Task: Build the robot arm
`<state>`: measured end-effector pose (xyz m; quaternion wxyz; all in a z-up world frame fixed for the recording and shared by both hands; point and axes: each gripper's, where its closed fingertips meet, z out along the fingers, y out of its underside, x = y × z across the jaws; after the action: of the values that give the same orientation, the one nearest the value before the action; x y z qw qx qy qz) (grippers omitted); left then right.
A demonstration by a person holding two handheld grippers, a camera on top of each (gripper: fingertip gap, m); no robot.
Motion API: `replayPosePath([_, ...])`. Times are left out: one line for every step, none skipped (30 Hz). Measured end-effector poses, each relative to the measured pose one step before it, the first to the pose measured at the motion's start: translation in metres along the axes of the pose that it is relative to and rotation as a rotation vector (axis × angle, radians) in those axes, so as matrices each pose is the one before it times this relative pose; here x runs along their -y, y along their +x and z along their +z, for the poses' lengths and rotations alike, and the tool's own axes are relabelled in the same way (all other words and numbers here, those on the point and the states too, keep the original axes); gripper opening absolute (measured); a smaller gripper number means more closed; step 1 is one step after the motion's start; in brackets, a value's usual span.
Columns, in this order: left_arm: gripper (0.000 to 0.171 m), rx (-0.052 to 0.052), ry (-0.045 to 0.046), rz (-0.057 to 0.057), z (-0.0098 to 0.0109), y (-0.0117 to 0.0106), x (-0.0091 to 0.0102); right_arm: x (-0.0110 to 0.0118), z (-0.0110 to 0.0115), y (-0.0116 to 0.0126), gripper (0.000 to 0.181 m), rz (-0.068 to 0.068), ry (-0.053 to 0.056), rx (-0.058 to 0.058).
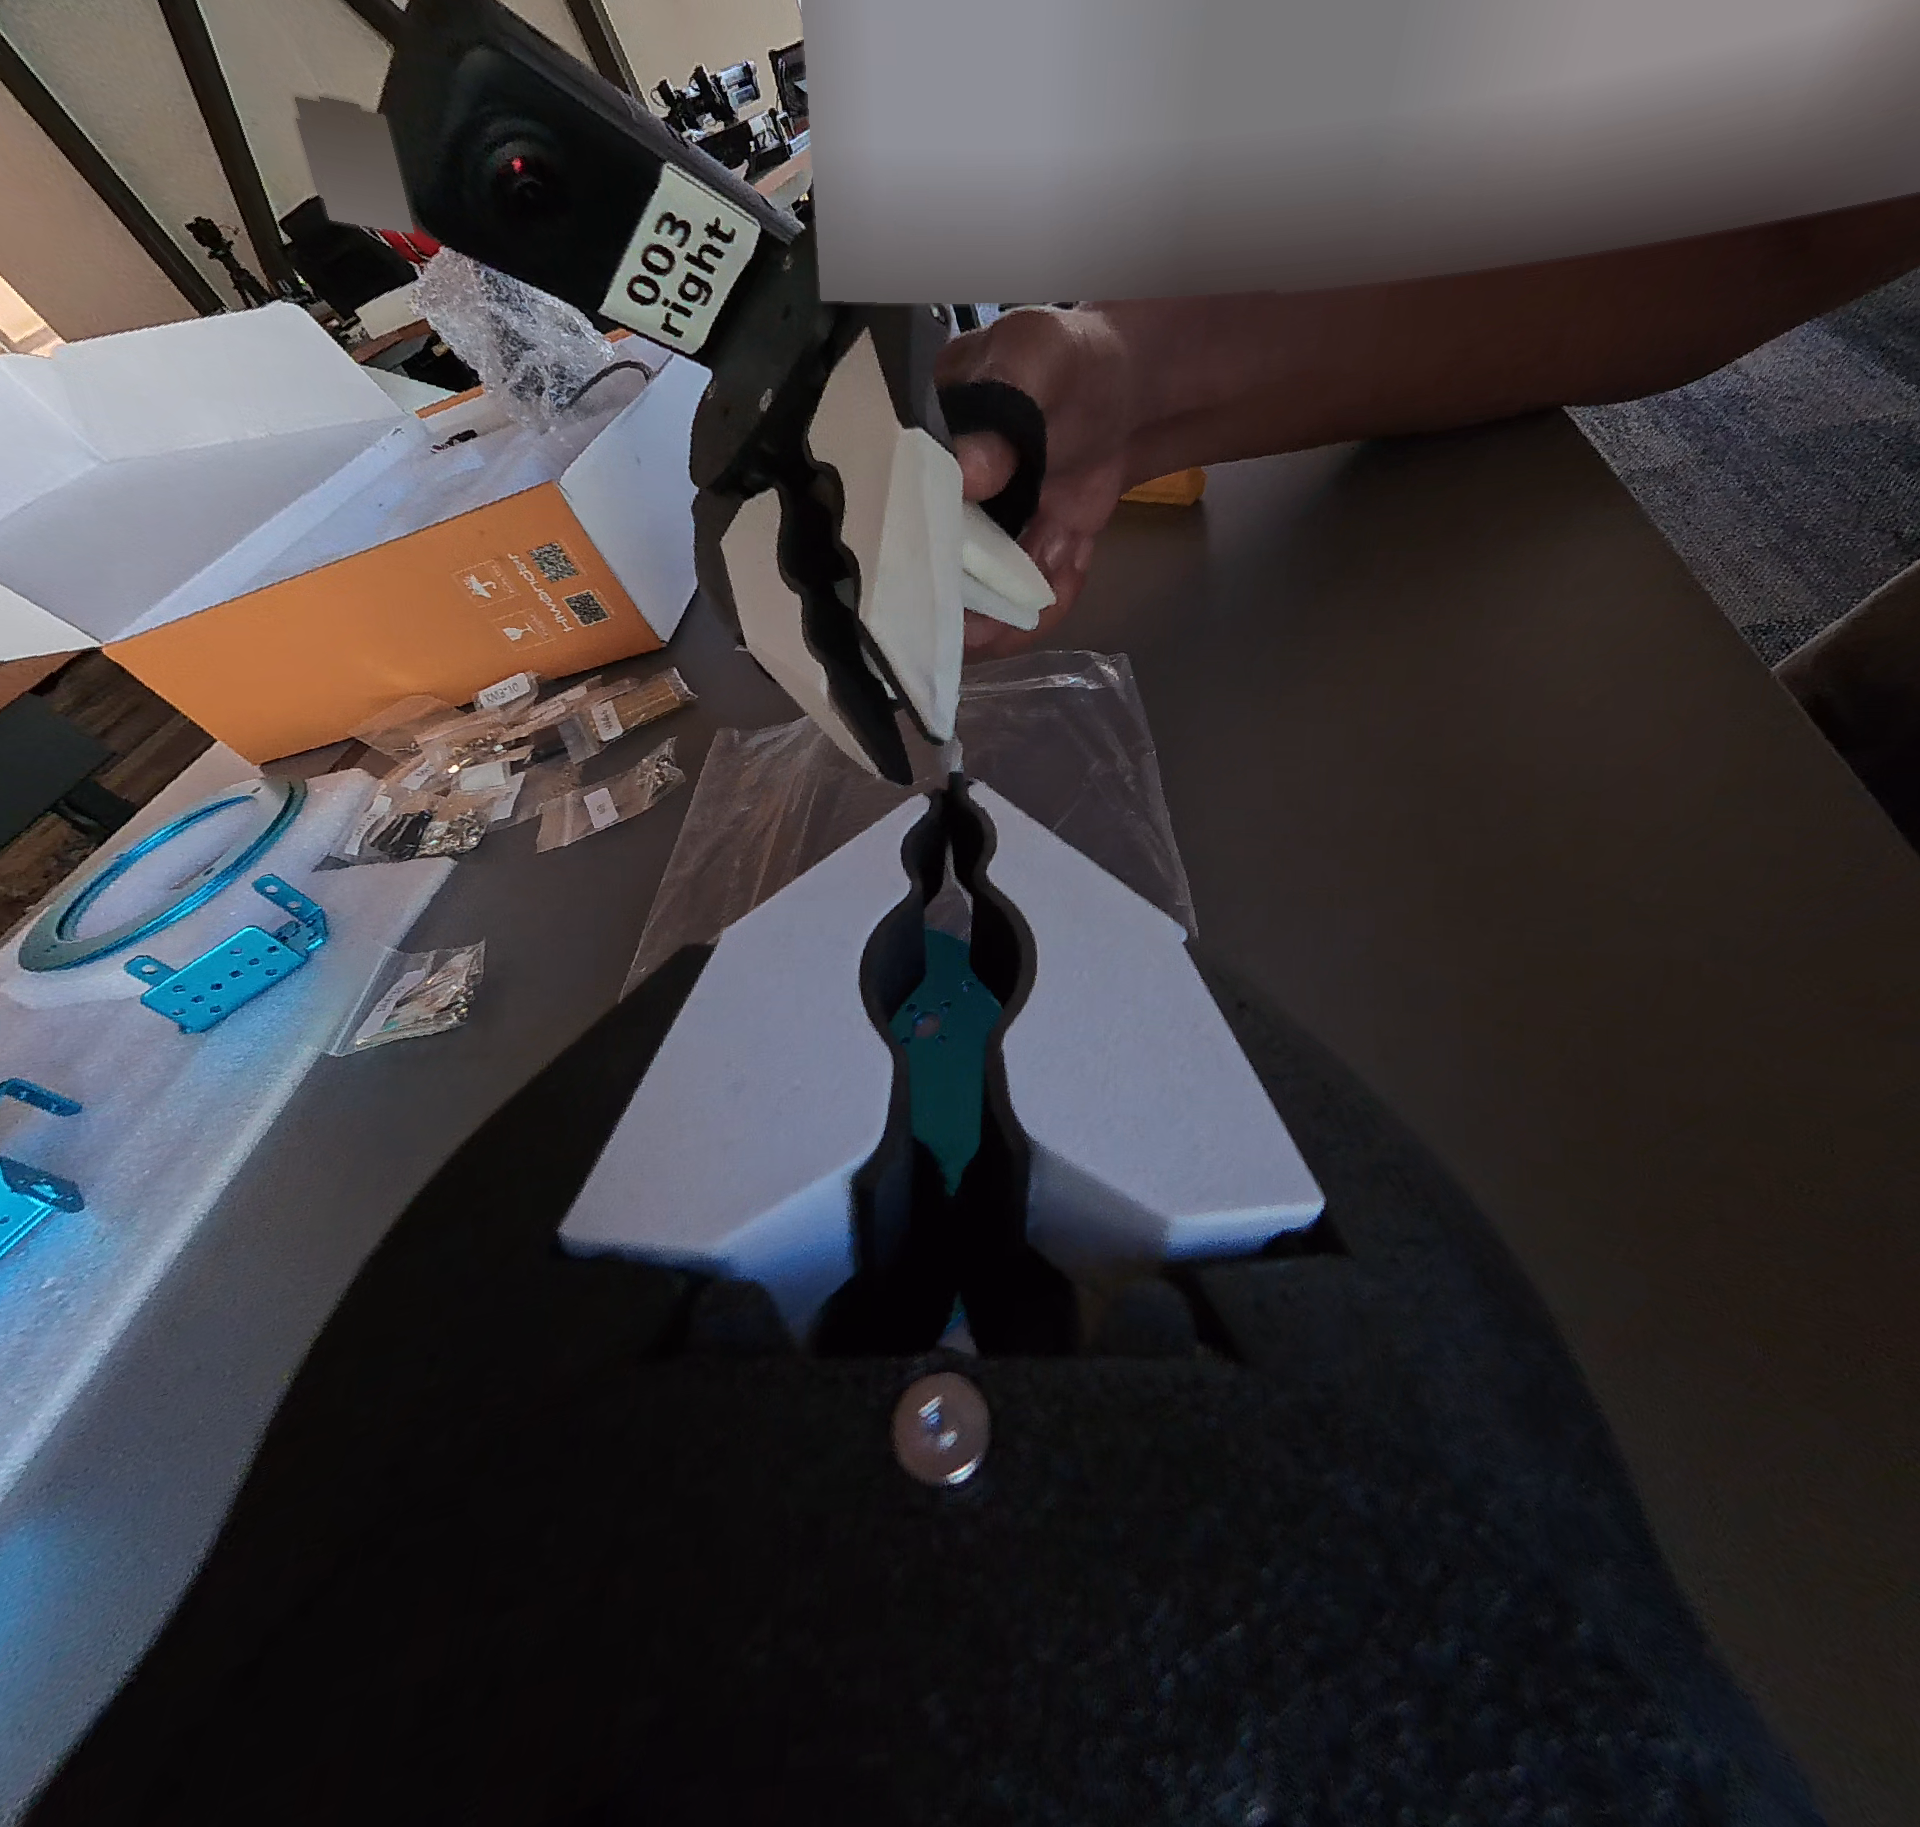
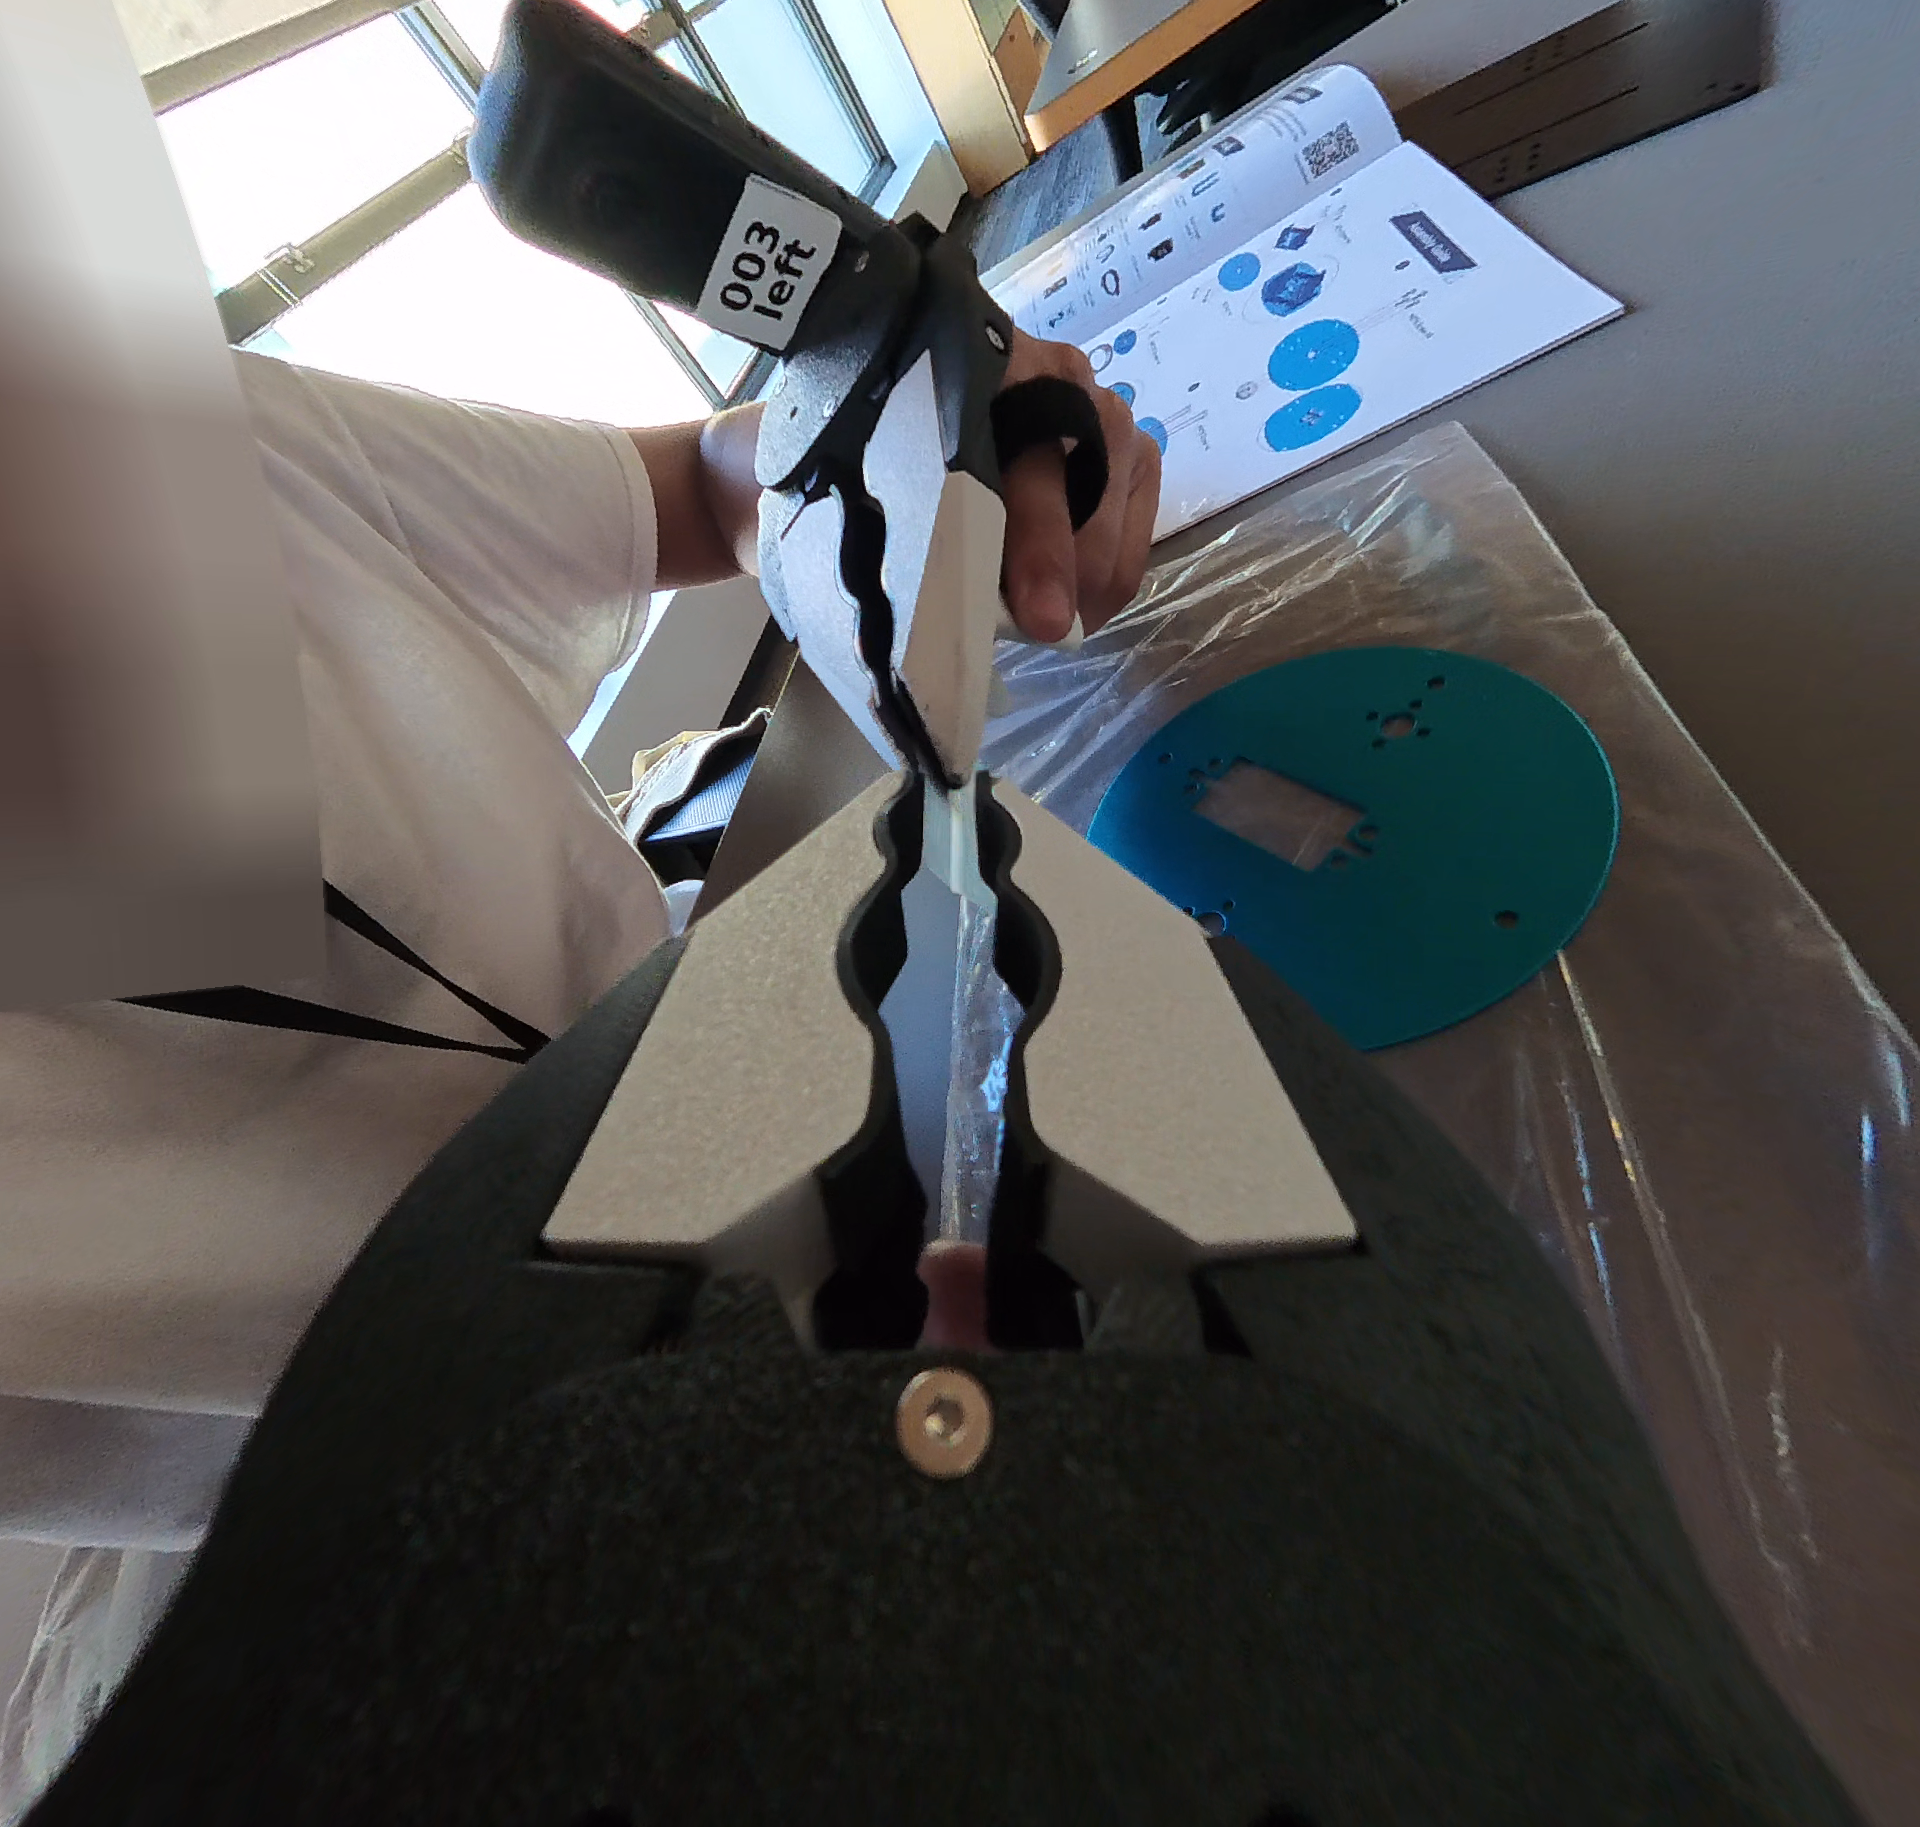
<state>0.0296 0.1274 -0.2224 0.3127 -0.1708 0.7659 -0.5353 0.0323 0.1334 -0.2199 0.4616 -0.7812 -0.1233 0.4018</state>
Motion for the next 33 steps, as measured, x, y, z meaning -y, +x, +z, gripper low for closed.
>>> replayPosePath([0.0, -0.0004, -0.00065, -0.0004, 0.00014, 0.00013, -0.00025, 0.0002, 0.00021, 0.00007, 0.008, -0.0032, 0.002, -0.0015])
replayPosePath([0.0, 0.0, -0.00022, 0.001, 0.00008, 0.00015, -0.00004, -0.0002, 0.00015, -0.00009, 0.008, -0.0008, -0.001, -0.0003])
replayPosePath([0.0, -0.0018, -0.00069, 0.0002, 0.00021, 0.00048, -0.00017, -0.00026, -0.00006, 0.00038, 0.008, 0.0005, -0.0026, -0.0022])
replayPosePath([0.0, -0.0002, 0.00011, 0.0003, 0.00011, 0.00023, 0.0, 0.00048, -0.00045, 0.00023, 0.007, -0.0004, 0.0032, -0.0015])
replayPosePath([0.0, 0.0008, 0.00054, 0.0, 0.00006, -0.00008, -0.00002, 0.00029, -0.00026, 0.00037, 0.006, 0.0003, 0.0023, -0.0017])
replayPosePath([0.0, -0.0002, -0.00048, -0.0009, 0.00003, 0.00002, -0.00007, -0.00025, -0.00034, 0.00018, 0.006, 0.0008, -0.0012, -0.0003])
replayPosePath([0.0, 0.0002, -0.00125, -0.0015, 0.00004, -0.00007, -0.00019, 0.00023, -0.00032, -0.0002, 0.006, 0.0009, 0.0009, 0.0021])
replayPosePath([0.0, 0.0015, 0.00092, -0.0021, -0.00011, -0.00049, 0.00006, -0.00009, -0.00016, -0.00023, 0.006, 0.0002, -0.0004, 0.0016])
replayPosePath([0.0, -0.0009, 0.00127, -0.003, -0.00009, -0.00009, 0.00011, -0.00059, 0.00004, 0.00036, 0.007, -0.0008, -0.0032, -0.002])
replayPosePath([0.0, -0.0008, -0.0014, -0.0027, -0.00005, -0.00018, -0.00033, -0.0003, 0.00028, -0.00025, 0.007, -0.0012, -0.0015, 0.0013])
replayPosePath([0.0, 0.0006, -0.00109, -0.0009, 0.00007, -0.00028, -0.0003, 0.00055, 0.00029, -0.00131, 0.007, 0.0005, 0.0035, 0.0083])
replayPosePath([0.0, -0.0003, 0.00018, 0.0002, 0.00006, 0.00009, -0.00016, 0.00058, -0.00001, -0.00017, 0.007, 0.002, 0.0027, 0.0004])
replayPosePath([0.0, -0.0006, -0.00006, -0.0003, 0.00009, 0.00019, -0.00006, -0.00025, -0.00027, 0.0013, 0.007, -0.0012, -0.003, -0.0095])
replayPosePath([0.0, -0.0006, 0.00011, -0.0005, 0.00017, 0.00014, -0.00005, -0.00044, -0.00025, 0.0004, 0.007, -0.0043, -0.0024, -0.0044])
replayPosePath([0.0, -0.0006, 0.00033, -0.0001, 0.00014, 0.0002, -0.0001, 0.00001, -0.00015, 0.00005, 0.006, -0.0003, 0.0007, -0.0005])
replayPosePath([0.0, -0.0006, -0.00106, -0.0005, 0.00015, 0.00006, -0.00022, -0.00015, 0.00003, -0.00001, 0.006, 0.0022, -0.0003, 0.0018])
replayPosePath([0.0, -0.0001, -0.00053, -0.0022, 0.00006, -0.00012, -0.00035, -0.00057, 0.00025, 0.00015, 0.006, 0.0024, -0.0021, 0.0015])
replayPosePath([0.0, -0.002, 0.00127, -0.0024, 0.0001, 0.00021, 0.0, -0.00106, 0.00047, 0.00111, 0.006, 0.0007, -0.0053, -0.0052])
replayPosePath([0.0, -0.0003, -0.00069, -0.0013, 0.00004, -0.00005, -0.00024, -0.0007, 0.00017, 0.00079, 0.006, -0.0015, -0.0036, -0.0045])
replayPosePath([0.0, 0.0014, -0.00048, 0.0003, 0.00006, -0.00026, -0.00017, -0.00007, -0.00006, -0.00032, 0.006, -0.0002, -0.0006, 0.0011])
replayPosePath([0.0, -0.0009, 0.00023, -0.0002, -0.00006, 0.00009, 0.0, -0.00019, 0.00001, 0.0003, 0.006, 0.001, -0.0012, -0.0019])
replayPosePath([0.0, -0.0006, -0.00071, -0.0008, 0.00002, 0.00006, -0.0001, -0.0002, 0.00001, 0.00066, 0.006, -0.0005, -0.0017, -0.0045])
replayPosePath([0.0, 0.0008, 0.00109, 0.0008, -0.00013, -0.00008, 0.00013, 0.00017, 0.00004, -0.00007, 0.006, -0.0006, 0.0021, 0.0012])
replayPosePath([0.0, -0.0006, 0.00131, 0.0003, 0.00003, 0.00014, 0.00019, 0.00065, -0.00007, -0.00081, 0.006, 0.0032, 0.0055, 0.0074])
replayPosePath([0.0, -0.0011, -0.00097, -0.0009, 0.00006, 0.00007, -0.00015, 0.00075, -0.00042, -0.00055, 0.006, 0.0055, 0.0051, 0.0059])
replayPosePath([0.0, 0.0004, -0.00036, 0.0003, 0.00005, -0.00002, -0.00001, -0.00008, -0.00049, 0.001, 0.006, 0.002, -0.0003, -0.0041])
replayPosePath([0.0, 0.0003, -0.00081, 0.0009, 0.00004, 0.00011, -0.00013, -0.00087, -0.00028, 0.00106, 0.006, -0.0039, -0.0046, -0.007])
replayPosePath([0.0, -0.0004, -0.00145, 0.0002, 0.00023, 0.00021, -0.00029, -0.00058, 0.00011, 0.00041, 0.006, -0.0032, -0.0036, -0.0037])
replayPosePath([0.0, -0.0007, 0.00112, -0.001, 0.00008, 0.00017, 0.00016, -0.00028, 0.00033, -0.00053, 0.006, -0.0006, -0.0017, 0.0033])
replayPosePath([0.0, -0.002, -0.00025, -0.0022, 0.00021, 0.00037, -0.0001, -0.00029, 0.00037, 0.0, 0.006, -0.0004, -0.0026, -0.001])
replayPosePath([0.0, -0.0009, -0.00203, -0.0011, 0.00015, 0.00007, -0.00036, -0.00059, 0.00042, 0.00075, 0.006, -0.0032, -0.0041, -0.0068])
replayPosePath([0.0, -0.0005, 0.00025, -0.0003, 0.00004, 0.00012, -0.00006, -0.00035, 0.00023, -0.00051, 0.006, -0.0052, -0.003, 0.001])
replayPosePath([0.0, -0.0021, 0.00081, -0.0022, 0.00003, 0.00028, 0.00017, -0.00022, 0.00026, -0.00057, 0.007, -0.0044, -0.0016, 0.0006])
